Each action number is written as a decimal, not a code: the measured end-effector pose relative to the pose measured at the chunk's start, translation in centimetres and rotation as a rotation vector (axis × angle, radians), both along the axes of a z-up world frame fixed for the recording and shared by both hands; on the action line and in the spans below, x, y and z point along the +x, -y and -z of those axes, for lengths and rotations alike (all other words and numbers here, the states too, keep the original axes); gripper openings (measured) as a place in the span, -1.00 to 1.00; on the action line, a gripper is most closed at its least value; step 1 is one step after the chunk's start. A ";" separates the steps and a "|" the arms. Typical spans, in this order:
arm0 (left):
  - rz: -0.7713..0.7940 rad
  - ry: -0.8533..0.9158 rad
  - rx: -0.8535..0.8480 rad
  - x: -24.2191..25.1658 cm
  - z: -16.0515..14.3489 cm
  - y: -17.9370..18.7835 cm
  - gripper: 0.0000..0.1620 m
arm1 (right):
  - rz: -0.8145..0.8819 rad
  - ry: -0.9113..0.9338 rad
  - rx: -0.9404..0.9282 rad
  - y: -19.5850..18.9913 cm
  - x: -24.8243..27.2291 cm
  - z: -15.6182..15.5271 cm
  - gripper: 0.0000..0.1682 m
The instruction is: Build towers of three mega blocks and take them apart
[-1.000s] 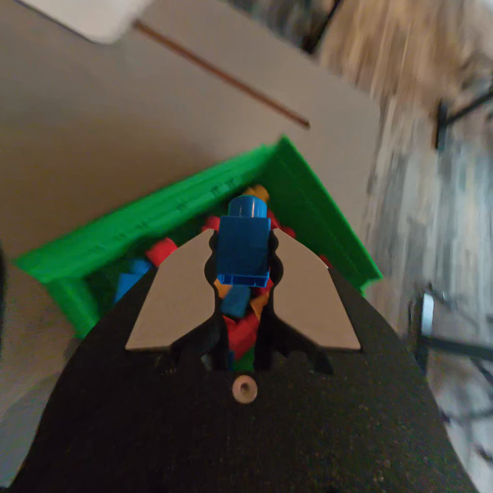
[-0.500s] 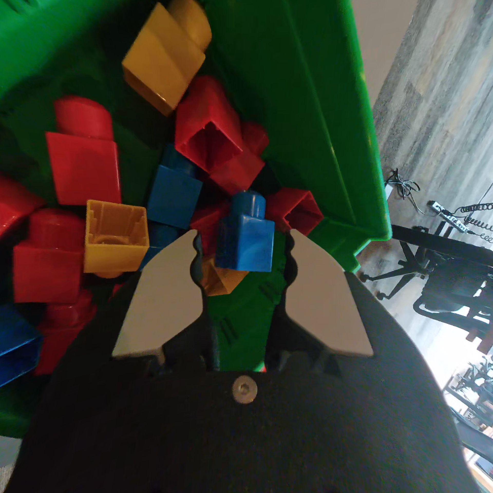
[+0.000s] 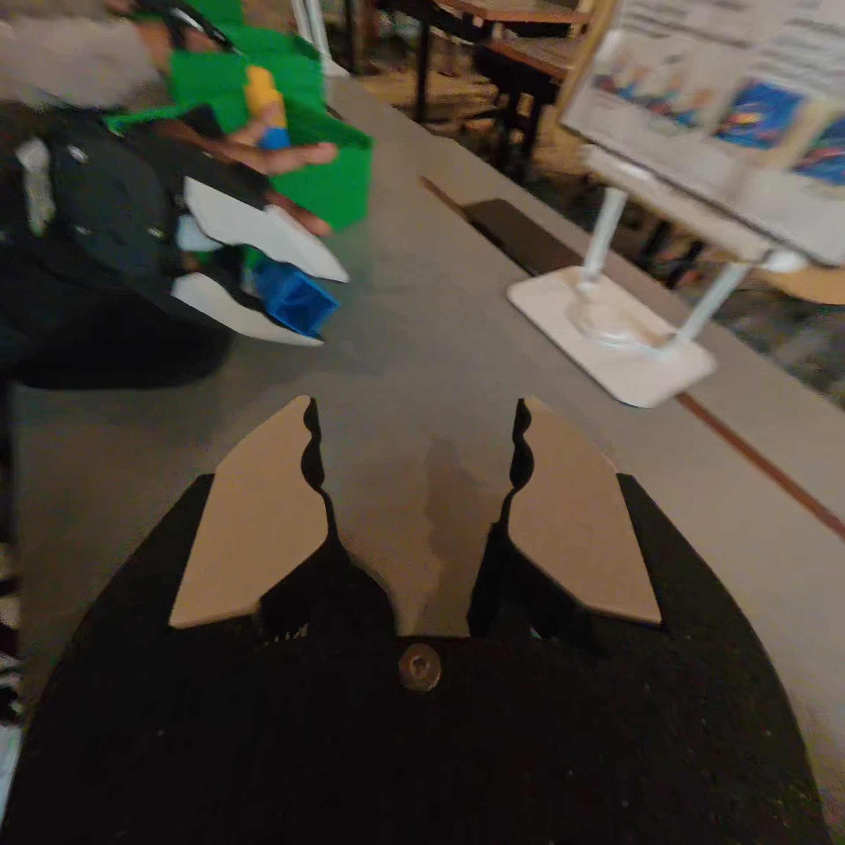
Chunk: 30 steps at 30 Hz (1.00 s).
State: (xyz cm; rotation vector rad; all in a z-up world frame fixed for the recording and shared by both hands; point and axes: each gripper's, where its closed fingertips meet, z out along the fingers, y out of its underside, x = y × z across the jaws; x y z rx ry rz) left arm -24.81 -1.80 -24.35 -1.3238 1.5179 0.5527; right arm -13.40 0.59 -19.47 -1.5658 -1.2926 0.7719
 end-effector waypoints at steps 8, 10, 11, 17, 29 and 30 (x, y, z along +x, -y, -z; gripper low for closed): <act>-0.016 -0.015 0.199 0.6 -2.3 -0.4 -0.45 | -0.175 -0.250 -0.398 4.0 -10.7 1.5 -0.08; -0.021 -0.033 0.217 0.6 -2.3 -0.4 -0.45 | -0.181 -0.248 -0.446 3.9 -11.4 1.8 -0.18; -0.022 -0.039 0.224 0.7 -2.3 -0.5 -0.45 | -0.190 -0.238 -0.451 4.1 -11.7 2.1 -0.22; -0.016 -0.045 0.233 0.9 -2.1 -0.4 -0.45 | -0.205 -0.257 -0.452 4.3 -12.2 2.6 -0.55; -0.084 -0.023 0.259 -0.4 -2.4 -1.4 -0.43 | -0.206 -0.267 -0.372 4.2 -10.8 1.7 -0.57; -0.088 -0.031 0.263 -0.4 -2.4 -1.4 -0.45 | -0.202 -0.261 -0.367 4.2 -10.7 1.7 -0.57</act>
